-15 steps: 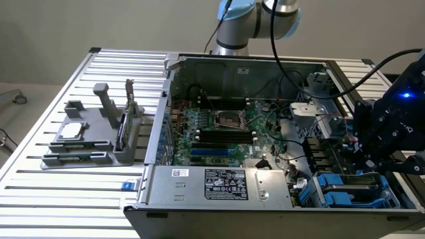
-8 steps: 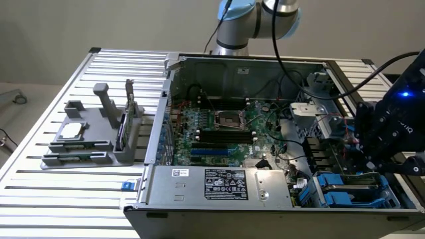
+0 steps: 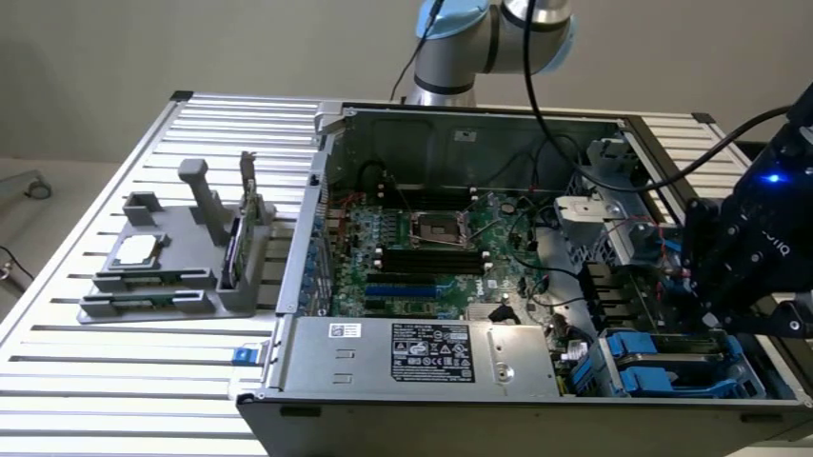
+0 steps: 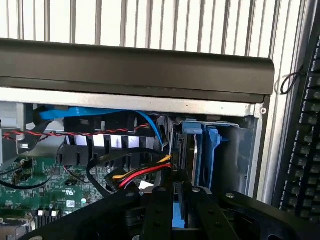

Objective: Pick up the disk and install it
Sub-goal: 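Insert the first disk wire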

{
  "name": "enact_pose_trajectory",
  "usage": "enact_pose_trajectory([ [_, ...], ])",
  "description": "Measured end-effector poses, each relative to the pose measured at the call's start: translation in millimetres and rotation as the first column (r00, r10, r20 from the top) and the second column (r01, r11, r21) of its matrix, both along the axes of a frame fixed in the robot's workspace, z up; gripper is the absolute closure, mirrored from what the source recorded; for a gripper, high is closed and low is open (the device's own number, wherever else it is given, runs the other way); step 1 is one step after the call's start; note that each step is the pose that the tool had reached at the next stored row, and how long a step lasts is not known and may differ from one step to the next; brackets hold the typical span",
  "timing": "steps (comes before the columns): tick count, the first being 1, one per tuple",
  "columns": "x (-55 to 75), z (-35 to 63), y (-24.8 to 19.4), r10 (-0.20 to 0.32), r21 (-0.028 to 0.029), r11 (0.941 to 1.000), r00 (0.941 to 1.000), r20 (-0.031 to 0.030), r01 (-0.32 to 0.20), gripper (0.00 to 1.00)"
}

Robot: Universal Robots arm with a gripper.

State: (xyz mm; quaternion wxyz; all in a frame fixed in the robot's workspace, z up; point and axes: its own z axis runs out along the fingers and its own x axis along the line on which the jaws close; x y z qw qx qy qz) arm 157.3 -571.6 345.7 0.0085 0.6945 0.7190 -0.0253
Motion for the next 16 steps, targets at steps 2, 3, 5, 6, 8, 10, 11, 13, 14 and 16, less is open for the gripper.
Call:
enact_pose_trajectory([
  [2,0.0,-0.2,0.0,-0.018,-0.0047,0.9998,0.9998,0.0001,0.018,0.83],
  [3,0.0,-0.4,0.0,-0.028,-0.0066,0.9996,0.9996,0.0001,0.028,0.83],
  [5,0.0,-1.0,0.0,-0.044,-0.0108,0.999,0.999,0.0002,0.044,0.83],
  [6,0.2,-1.6,0.1,-0.051,-0.0127,0.9986,0.9987,0.0002,0.051,0.83],
  [8,0.8,-3.3,0.0,-0.063,-0.0162,0.9979,0.998,-0.0001,0.063,0.83],
  [10,1.5,-4.9,0.0,-0.072,-0.0196,0.9972,0.9974,-0.0006,0.072,0.83],
  [11,1.9,-5.6,0.0,-0.076,-0.0215,0.9969,0.9971,-0.0011,0.076,0.83],
  [13,2.6,-6.9,0.0,-0.081,-0.0254,0.9964,0.9967,-0.0028,0.081,0.83],
  [14,3.1,-7.5,0.0,-0.083,-0.0268,0.9962,0.9965,-0.004,0.083,0.83],
  [16,4.0,-8.9,0.0,-0.085,-0.0295,0.996,0.9964,-0.0085,0.084,0.83],
])
